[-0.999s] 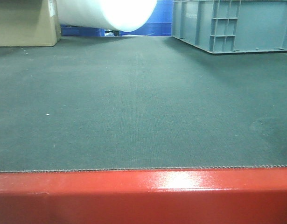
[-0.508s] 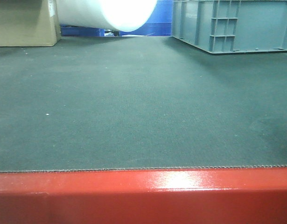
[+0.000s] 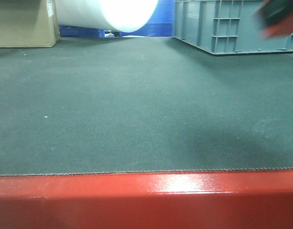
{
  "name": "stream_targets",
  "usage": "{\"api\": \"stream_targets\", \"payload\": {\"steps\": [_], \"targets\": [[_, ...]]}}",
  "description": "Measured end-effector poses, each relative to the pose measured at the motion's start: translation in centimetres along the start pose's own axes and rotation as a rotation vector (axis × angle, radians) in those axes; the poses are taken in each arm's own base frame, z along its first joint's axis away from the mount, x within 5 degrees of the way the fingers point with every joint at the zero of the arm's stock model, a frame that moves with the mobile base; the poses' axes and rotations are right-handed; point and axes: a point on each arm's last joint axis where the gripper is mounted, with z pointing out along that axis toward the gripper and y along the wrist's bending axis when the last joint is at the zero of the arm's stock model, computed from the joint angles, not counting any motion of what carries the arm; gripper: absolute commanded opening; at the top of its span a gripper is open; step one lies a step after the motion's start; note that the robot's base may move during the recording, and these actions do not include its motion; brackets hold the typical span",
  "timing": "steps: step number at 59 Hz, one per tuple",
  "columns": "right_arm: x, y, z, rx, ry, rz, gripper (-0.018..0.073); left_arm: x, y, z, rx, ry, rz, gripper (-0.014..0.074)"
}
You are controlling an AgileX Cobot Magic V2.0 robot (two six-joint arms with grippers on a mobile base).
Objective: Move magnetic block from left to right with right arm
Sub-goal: 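Lower the red cube in the right gripper onto the carpet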
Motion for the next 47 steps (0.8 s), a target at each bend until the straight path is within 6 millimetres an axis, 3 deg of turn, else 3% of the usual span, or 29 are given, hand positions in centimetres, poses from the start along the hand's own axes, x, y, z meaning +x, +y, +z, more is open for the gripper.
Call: {"api": "stream_targets", "payload": {"steps": [12, 21, 34, 47], "targets": [[-2.1, 3.3, 4.7, 0.042, 0.22, 0.169, 0.0215, 0.0, 0.0, 0.0, 0.0, 0.0, 0.0, -0.0116], [-3.2, 5.6, 8.5, 0.104, 0.376, 0.194, 0.0215, 0.0, 0.0, 0.0, 0.0, 0.0, 0.0, -0.0116], [-4.4, 8.0, 13.4, 0.149, 0.597, 0.252, 0.0215, 0.0, 0.0, 0.0, 0.0, 0.0, 0.0, -0.0116], [-5.3, 9.5, 17.6, 0.15, 0.676, 0.279, 0.0215, 0.0, 0.0, 0.0, 0.0, 0.0, 0.0, -0.0116]]}}
